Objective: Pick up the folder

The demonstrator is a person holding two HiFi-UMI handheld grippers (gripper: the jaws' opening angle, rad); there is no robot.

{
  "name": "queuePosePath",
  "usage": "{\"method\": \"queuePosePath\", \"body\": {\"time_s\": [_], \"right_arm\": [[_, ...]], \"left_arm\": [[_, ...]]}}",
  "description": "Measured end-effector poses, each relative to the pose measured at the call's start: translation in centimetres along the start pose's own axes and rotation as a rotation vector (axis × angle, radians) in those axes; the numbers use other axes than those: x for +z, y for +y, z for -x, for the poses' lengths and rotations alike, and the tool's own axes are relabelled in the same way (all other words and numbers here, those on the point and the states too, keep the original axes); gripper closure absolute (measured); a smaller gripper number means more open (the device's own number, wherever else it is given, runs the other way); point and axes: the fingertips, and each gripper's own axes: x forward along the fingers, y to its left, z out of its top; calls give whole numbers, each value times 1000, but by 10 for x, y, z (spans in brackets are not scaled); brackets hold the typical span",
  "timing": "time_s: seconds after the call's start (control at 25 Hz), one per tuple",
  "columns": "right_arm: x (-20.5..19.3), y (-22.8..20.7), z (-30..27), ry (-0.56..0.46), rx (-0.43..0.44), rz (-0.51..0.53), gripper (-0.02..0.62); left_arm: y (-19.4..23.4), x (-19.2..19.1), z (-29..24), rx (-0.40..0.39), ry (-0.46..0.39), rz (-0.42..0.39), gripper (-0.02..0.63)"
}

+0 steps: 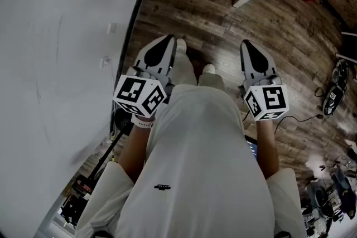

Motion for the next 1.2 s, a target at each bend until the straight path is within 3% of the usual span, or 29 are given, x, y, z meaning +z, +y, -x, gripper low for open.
{"method": "queuePosePath", "body": {"time_s": [0.24,0.48,0.76,0.92,1.2], "right_arm": [[7,29,23,-26,14,1,591],[18,52,18,-44,11,-2,589],[43,88,-33,-68,4,10,586],[64,112,-73,-66,17,42,533],[84,139,-117,-84,-9,65,531]], "left_arm": [[-26,-6,25,-31,-14,1,586],[-16,-1,42,-41,-39,8,586],[44,23,63,-42,-86,18,586],[92,43,75,-24,-130,45,586],[153,64,81,-20,-158,58,586]]}}
